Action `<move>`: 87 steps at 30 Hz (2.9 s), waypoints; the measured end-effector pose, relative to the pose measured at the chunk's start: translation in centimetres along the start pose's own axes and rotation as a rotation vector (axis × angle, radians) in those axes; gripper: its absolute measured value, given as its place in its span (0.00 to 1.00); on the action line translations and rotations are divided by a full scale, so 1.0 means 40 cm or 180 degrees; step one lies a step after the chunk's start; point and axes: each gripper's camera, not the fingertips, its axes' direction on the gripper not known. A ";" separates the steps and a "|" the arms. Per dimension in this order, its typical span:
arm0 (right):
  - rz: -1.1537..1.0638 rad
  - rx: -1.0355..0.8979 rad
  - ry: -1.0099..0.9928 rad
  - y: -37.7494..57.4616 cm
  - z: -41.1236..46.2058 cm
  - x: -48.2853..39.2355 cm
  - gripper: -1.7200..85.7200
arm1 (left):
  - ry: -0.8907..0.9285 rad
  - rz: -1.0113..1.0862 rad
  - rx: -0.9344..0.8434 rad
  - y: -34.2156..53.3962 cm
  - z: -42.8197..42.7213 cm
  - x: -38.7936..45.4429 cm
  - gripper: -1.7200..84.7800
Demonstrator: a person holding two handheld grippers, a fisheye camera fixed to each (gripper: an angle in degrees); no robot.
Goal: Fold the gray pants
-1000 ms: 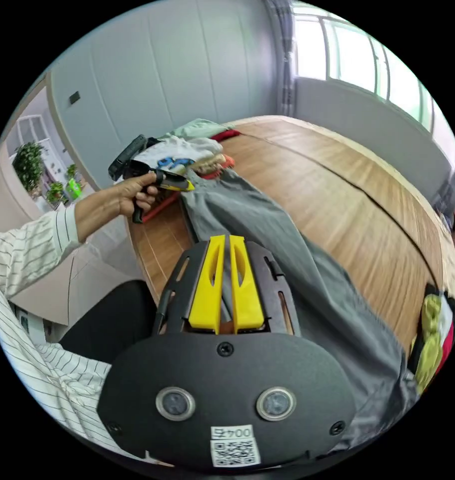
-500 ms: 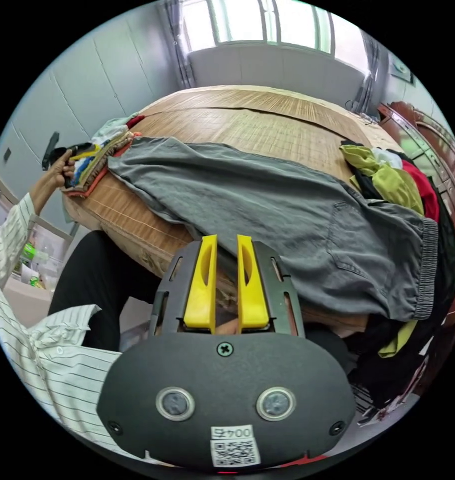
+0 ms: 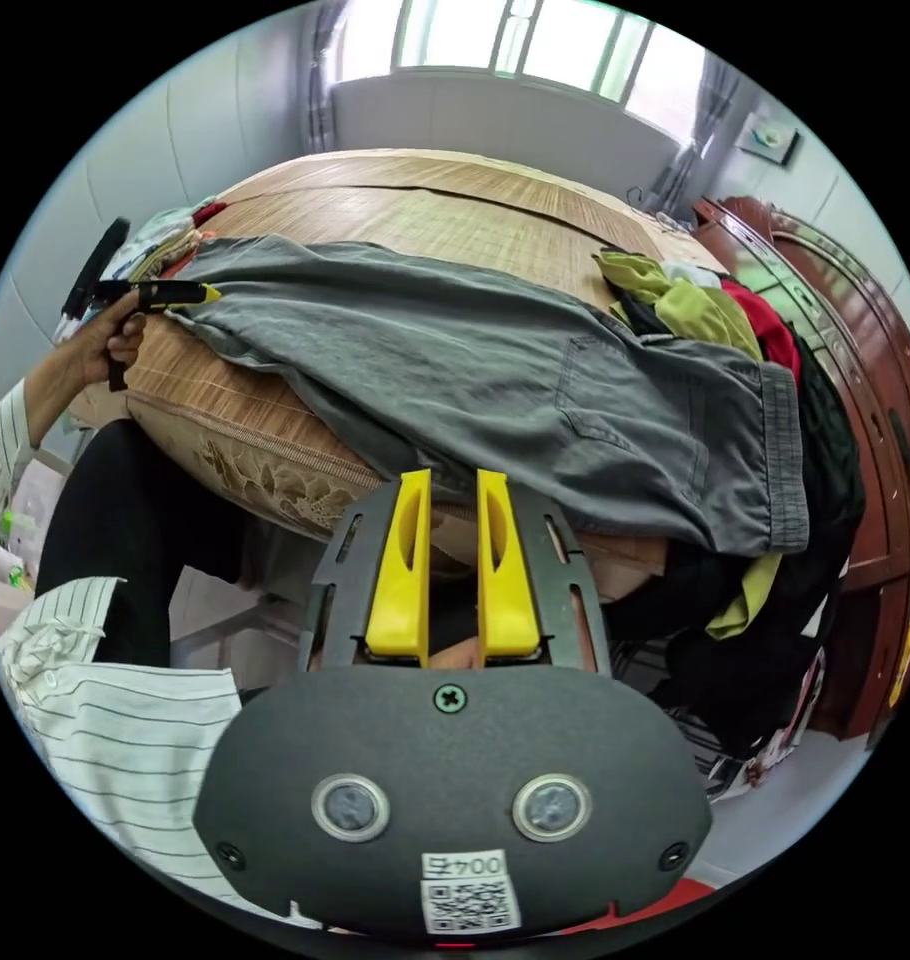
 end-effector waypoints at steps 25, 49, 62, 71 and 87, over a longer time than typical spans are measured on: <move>-0.0378 0.0069 -0.0311 0.175 -0.058 0.135 0.08 | -0.0481 -0.0315 0.0043 -0.109 0.028 0.124 0.02; 0.2367 0.1197 -0.0224 0.755 0.002 0.914 0.18 | 0.1051 0.2157 -0.0024 -0.421 0.429 1.254 0.15; 0.1680 0.1659 0.0418 0.644 0.035 0.748 0.07 | 0.1418 0.2494 -0.0575 -0.488 0.633 1.688 0.20; 0.0454 0.1554 0.0395 0.522 0.090 0.573 0.07 | 0.1644 0.1797 -0.1021 -0.480 0.621 1.699 0.27; 0.0463 0.1239 0.0160 0.443 0.036 0.713 0.10 | 0.1222 0.1798 -0.0749 -0.312 0.677 1.815 0.11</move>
